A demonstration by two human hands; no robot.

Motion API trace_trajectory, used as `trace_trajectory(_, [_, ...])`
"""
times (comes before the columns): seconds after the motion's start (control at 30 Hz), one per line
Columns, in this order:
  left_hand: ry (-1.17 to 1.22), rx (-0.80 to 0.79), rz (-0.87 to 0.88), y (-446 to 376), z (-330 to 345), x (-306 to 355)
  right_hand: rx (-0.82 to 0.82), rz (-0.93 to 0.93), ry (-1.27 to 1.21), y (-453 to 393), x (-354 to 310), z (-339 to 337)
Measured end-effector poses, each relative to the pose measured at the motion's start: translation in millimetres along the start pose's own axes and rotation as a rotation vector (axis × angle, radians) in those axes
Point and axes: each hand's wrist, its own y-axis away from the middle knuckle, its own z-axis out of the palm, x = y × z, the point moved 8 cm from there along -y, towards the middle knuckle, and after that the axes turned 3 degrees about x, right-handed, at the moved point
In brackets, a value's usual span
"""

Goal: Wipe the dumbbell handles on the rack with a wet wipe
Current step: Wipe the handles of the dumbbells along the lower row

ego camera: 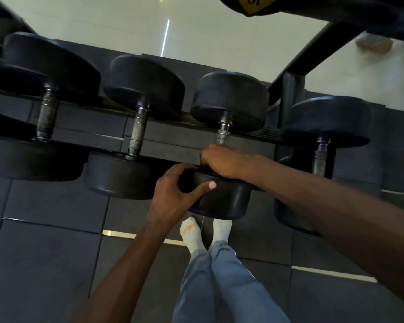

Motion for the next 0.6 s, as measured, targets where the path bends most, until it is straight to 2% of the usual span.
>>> trace_trajectory(0.07, [0.0, -0.001, 0.008, -0.2, -0.8, -0.7, -0.057, 0.004, -0.015, 5.2, 8.8, 4.4])
trace_trajectory(0.17, [0.01, -0.002, 0.015, 1.0, 0.1, -2.3, 0.038, 0.015, -0.081, 26.5, 24.7, -1.2])
trace_trajectory(0.23, [0.021, 0.017, 0.021, 2.7, -0.5, -3.5, 0.129, 0.095, -0.153, 37.8, 38.5, -2.2])
trace_trajectory(0.43, [0.037, 0.012, 0.016, 3.6, 0.6, -5.1, 0.439, 0.511, -0.807, 62.3, 86.5, 36.5])
trace_trajectory(0.5, [0.042, 0.017, 0.009, 2.3, 0.3, -4.4, 0.455, 0.584, -0.959, 62.2, 92.4, 51.4])
trace_trajectory(0.6, [0.043, 0.042, 0.001, 0.5, -1.9, -2.9, 0.415, 0.571, -1.013, 55.8, 91.5, 53.1])
